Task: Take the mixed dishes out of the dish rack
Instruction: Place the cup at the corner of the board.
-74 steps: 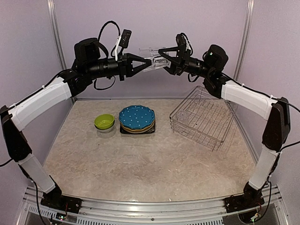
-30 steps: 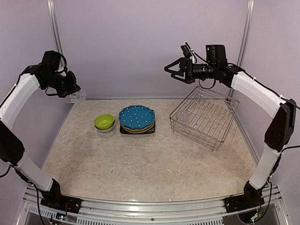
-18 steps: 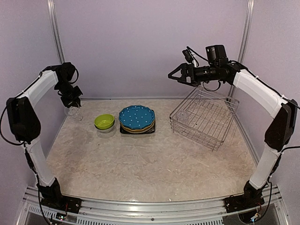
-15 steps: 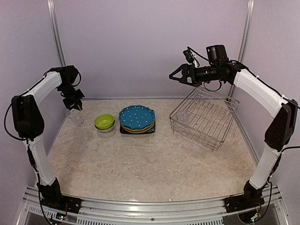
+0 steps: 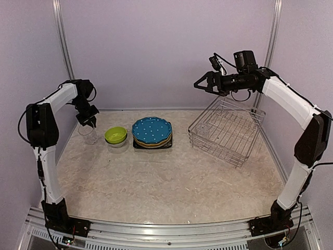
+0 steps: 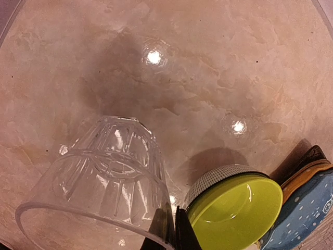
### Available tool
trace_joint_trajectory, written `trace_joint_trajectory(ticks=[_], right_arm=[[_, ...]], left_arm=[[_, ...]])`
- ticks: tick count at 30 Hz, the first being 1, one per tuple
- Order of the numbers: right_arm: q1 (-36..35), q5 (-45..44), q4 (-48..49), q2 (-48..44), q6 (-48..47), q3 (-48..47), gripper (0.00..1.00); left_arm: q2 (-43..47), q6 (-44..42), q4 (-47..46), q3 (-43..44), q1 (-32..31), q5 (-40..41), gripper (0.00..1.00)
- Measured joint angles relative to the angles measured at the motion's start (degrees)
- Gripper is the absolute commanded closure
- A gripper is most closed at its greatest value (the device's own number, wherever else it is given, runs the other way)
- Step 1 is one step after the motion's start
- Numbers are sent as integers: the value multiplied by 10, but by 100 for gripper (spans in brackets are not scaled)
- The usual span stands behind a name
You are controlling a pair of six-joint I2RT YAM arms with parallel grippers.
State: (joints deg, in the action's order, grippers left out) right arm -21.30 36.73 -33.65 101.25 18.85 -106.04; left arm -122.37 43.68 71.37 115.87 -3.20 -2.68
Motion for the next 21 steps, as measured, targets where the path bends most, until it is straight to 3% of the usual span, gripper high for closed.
trace_joint_trajectory(ticks=[14,21], right_arm=[[21,21,-7,7,-10,-3,1],[29,27,-12,10,-15,-3,1]], left_arm=[[-63,9,-2,38,-24,2,96],[-75,13,-2,45,-26,6,73]])
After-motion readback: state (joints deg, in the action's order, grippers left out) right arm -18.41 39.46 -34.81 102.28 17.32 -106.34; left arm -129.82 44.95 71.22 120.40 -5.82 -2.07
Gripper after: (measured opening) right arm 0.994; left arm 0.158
